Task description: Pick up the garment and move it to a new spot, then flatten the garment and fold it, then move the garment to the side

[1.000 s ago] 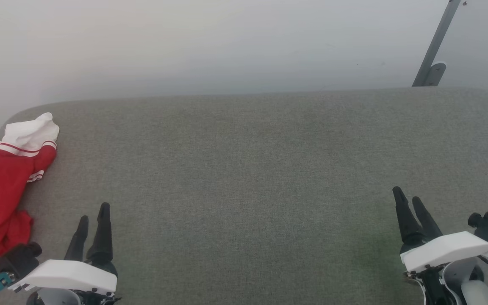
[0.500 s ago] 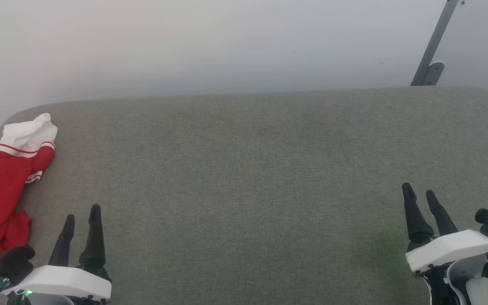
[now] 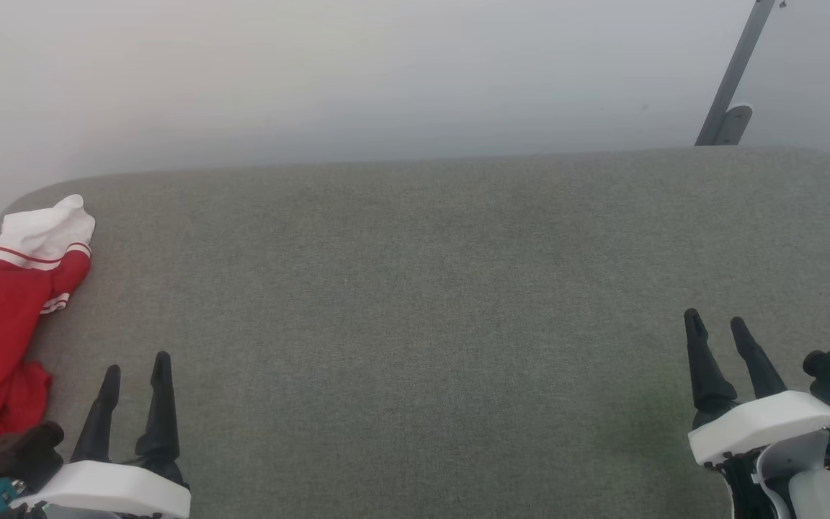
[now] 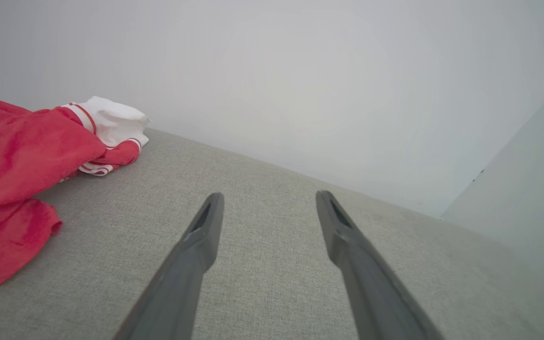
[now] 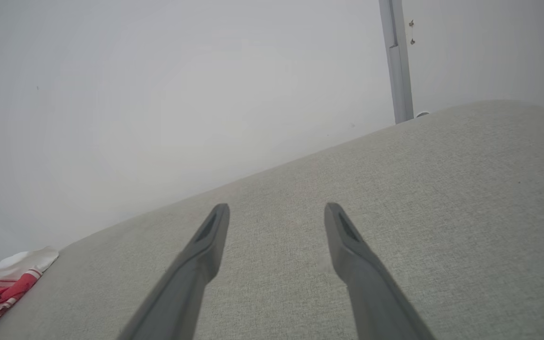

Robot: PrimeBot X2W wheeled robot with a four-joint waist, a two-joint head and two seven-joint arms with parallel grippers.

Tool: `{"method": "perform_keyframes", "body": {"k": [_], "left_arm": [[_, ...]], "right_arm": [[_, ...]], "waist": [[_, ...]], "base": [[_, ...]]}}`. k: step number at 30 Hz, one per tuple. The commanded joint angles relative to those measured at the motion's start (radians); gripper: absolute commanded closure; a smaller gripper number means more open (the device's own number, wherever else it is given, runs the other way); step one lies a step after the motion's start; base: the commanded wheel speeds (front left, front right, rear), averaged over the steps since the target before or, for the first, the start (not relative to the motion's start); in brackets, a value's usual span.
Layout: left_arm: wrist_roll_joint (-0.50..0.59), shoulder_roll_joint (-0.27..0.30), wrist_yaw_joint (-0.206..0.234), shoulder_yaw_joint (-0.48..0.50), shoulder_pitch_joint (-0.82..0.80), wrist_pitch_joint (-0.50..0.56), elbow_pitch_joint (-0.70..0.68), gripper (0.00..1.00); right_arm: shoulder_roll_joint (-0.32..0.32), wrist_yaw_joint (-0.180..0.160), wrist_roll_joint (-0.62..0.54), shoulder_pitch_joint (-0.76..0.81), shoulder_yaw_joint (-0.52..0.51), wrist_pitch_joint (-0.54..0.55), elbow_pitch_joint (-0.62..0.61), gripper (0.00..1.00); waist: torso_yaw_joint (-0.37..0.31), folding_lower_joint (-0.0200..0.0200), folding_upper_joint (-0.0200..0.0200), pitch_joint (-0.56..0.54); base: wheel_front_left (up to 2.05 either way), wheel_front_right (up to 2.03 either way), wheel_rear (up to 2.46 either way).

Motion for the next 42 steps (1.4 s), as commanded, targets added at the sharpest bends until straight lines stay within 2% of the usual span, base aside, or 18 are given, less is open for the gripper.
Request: {"method": "perform_keyframes", "body": {"k": [1, 19, 42], "left_arm": [[0.027, 0.001, -0.006, 0.005, 0.001, -0.009, -0.010, 0.00], [0.173, 0.001, -0.015, 0.015, 0.024, -0.049, -0.035, 0.00], [0.278, 0.022, -0.016, 0.007, 0.043, -0.088, -0.055, 0.00]], "right_arm": [[-0.002, 0.001, -0.025, -0.010, -0.004, -0.010, -0.013, 0.00], [-0.002, 0.000, -0.175, -0.004, -0.001, -0.046, -0.020, 0.00], [-0.006, 0.001, -0.324, -0.009, -0.004, -0.086, -0.016, 0.00]], "waist": [[0.000, 0.0000, 0.0000, 0.000], [-0.004, 0.0000, 0.0000, 0.000], [-0.012, 0.0000, 0.0000, 0.003]], "base": [[0.00, 0.00, 0.00], [0.00, 0.00, 0.00], [0.00, 0.00, 0.00]]}}
